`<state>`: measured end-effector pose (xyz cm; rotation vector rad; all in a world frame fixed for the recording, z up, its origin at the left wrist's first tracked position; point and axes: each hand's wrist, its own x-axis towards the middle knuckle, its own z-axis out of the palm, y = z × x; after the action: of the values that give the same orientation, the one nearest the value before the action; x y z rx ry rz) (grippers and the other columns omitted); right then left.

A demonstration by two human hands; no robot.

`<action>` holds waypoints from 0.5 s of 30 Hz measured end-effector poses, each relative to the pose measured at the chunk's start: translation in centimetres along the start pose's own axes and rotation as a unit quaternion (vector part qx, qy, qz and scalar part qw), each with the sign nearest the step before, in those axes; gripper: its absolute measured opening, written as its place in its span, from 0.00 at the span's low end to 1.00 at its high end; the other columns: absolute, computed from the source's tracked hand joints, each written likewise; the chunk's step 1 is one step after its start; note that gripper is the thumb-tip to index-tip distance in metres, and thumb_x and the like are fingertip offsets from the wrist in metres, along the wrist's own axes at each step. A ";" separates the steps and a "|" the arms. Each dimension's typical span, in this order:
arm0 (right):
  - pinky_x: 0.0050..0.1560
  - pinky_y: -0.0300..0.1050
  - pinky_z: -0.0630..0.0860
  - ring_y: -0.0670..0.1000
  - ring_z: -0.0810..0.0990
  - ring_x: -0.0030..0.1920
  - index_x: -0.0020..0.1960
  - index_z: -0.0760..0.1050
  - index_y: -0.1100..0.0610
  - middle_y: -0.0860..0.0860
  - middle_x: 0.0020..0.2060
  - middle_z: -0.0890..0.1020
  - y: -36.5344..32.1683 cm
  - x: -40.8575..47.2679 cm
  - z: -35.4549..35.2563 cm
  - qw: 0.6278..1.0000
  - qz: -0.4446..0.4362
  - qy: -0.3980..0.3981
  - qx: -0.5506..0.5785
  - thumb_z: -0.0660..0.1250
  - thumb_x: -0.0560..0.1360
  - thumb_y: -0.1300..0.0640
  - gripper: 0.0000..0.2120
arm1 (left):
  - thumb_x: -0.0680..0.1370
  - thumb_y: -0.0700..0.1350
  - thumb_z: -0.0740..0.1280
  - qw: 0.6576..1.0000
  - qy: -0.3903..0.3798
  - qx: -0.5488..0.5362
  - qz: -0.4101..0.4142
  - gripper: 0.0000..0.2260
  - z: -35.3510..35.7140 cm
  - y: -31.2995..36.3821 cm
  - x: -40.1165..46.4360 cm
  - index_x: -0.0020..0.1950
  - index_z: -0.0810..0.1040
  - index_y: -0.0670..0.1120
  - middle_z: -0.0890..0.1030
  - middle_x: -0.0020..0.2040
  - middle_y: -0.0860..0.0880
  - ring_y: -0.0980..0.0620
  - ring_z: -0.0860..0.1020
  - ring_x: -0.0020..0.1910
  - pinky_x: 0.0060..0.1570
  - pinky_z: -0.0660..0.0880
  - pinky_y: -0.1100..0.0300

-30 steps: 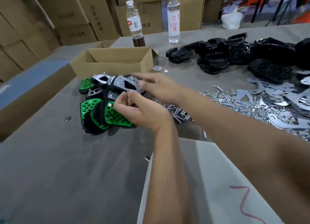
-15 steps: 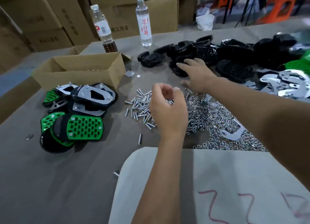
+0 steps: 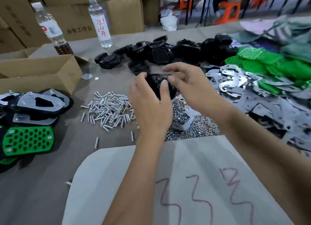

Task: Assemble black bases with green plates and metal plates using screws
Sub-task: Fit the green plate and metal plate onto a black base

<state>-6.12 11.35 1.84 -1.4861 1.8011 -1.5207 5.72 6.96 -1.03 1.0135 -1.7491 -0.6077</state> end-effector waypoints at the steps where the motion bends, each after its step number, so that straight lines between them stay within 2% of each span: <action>1: 0.45 0.34 0.76 0.39 0.82 0.41 0.59 0.81 0.56 0.42 0.40 0.86 0.2 -0.9 -0.9 0.999 0.010 0.010 0.029 0.64 0.83 0.65 0.10 | 0.81 0.55 0.65 1.000 -0.018 -0.019 -0.016 0.20 0.9 0.8 -0.4 0.67 0.68 0.44 0.75 0.62 0.45 0.44 0.73 0.60 0.60 0.70 0.48; 3: 0.40 0.36 0.75 0.42 0.79 0.35 0.57 0.82 0.56 0.43 0.34 0.84 0.7 -2.6 -3.0 0.997 0.022 0.024 0.076 0.63 0.83 0.65 0.10 | 0.80 0.59 0.67 0.992 -0.044 -0.096 -0.073 0.22 2.6 2.5 -1.4 0.66 0.64 0.48 0.76 0.60 0.49 0.47 0.77 0.56 0.57 0.74 0.46; 4: 0.41 0.39 0.76 0.46 0.79 0.36 0.56 0.82 0.57 0.46 0.35 0.84 0.9 -3.3 -4.3 0.993 0.030 0.024 0.110 0.63 0.84 0.66 0.11 | 0.80 0.61 0.67 0.981 -0.068 -0.148 -0.104 0.23 3.3 3.5 -2.1 0.66 0.63 0.50 0.77 0.58 0.52 0.52 0.78 0.55 0.56 0.75 0.48; 5: 0.43 0.44 0.78 0.50 0.81 0.38 0.56 0.82 0.57 0.49 0.37 0.85 1.1 -3.9 -5.3 0.987 0.040 0.021 0.157 0.62 0.84 0.66 0.11 | 0.79 0.62 0.68 0.967 -0.097 -0.197 -0.127 0.23 4.0 4.3 -2.7 0.67 0.65 0.52 0.77 0.57 0.55 0.56 0.79 0.54 0.56 0.76 0.51; 7: 0.44 0.47 0.81 0.53 0.83 0.41 0.55 0.82 0.58 0.53 0.42 0.87 1.6 -5.1 -7.1 0.964 0.067 0.016 0.258 0.60 0.84 0.66 0.13 | 0.77 0.62 0.67 0.940 -0.152 -0.269 -0.148 0.19 5.5 5.6 -3.8 0.62 0.72 0.54 0.81 0.53 0.54 0.57 0.81 0.51 0.53 0.78 0.53; 9: 0.44 0.49 0.82 0.54 0.84 0.43 0.56 0.83 0.59 0.56 0.44 0.87 2.1 -6.1 -8.6 0.953 0.082 0.026 0.289 0.59 0.85 0.64 0.13 | 0.76 0.62 0.66 0.930 -0.184 -0.279 -0.154 0.15 6.8 6.8 -4.3 0.55 0.75 0.54 0.82 0.47 0.55 0.57 0.81 0.46 0.49 0.78 0.56; 10: 0.44 0.50 0.83 0.55 0.85 0.43 0.55 0.83 0.60 0.58 0.43 0.86 2.3 -6.3 -9.4 0.963 0.084 0.039 0.255 0.61 0.84 0.62 0.11 | 0.77 0.63 0.65 0.929 -0.197 -0.269 -0.162 0.15 7.3 7.2 -4.4 0.54 0.74 0.53 0.82 0.46 0.55 0.58 0.80 0.45 0.48 0.77 0.56; 12: 0.39 0.55 0.84 0.55 0.85 0.38 0.50 0.84 0.60 0.60 0.39 0.86 3.0 -6.3 -11.6 0.988 0.074 0.096 0.098 0.65 0.83 0.55 0.11 | 0.79 0.65 0.64 0.924 -0.224 -0.239 -0.199 0.17 8.3 7.7 -4.8 0.54 0.73 0.51 0.81 0.47 0.54 0.55 0.80 0.47 0.50 0.78 0.50; 14: 0.36 0.58 0.83 0.54 0.84 0.33 0.46 0.83 0.58 0.57 0.36 0.86 3.8 -5.9 -14.4 0.979 0.081 0.177 -0.067 0.68 0.82 0.50 0.13 | 0.79 0.67 0.63 0.921 -0.229 -0.217 -0.228 0.19 8.8 8.0 -5.4 0.53 0.73 0.52 0.80 0.49 0.52 0.52 0.80 0.48 0.52 0.79 0.48; 15: 0.38 0.57 0.84 0.55 0.85 0.35 0.47 0.83 0.57 0.55 0.36 0.86 4.4 -5.7 -16.1 0.960 0.097 0.205 -0.164 0.70 0.81 0.49 0.13 | 0.77 0.68 0.65 0.920 -0.223 -0.216 -0.240 0.20 8.8 8.3 -5.8 0.53 0.72 0.52 0.80 0.49 0.52 0.51 0.80 0.48 0.52 0.79 0.48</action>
<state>-18.74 23.64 1.86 -1.1306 2.4613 -1.5697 -4.40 15.78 -0.91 1.0363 -1.6241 -1.5674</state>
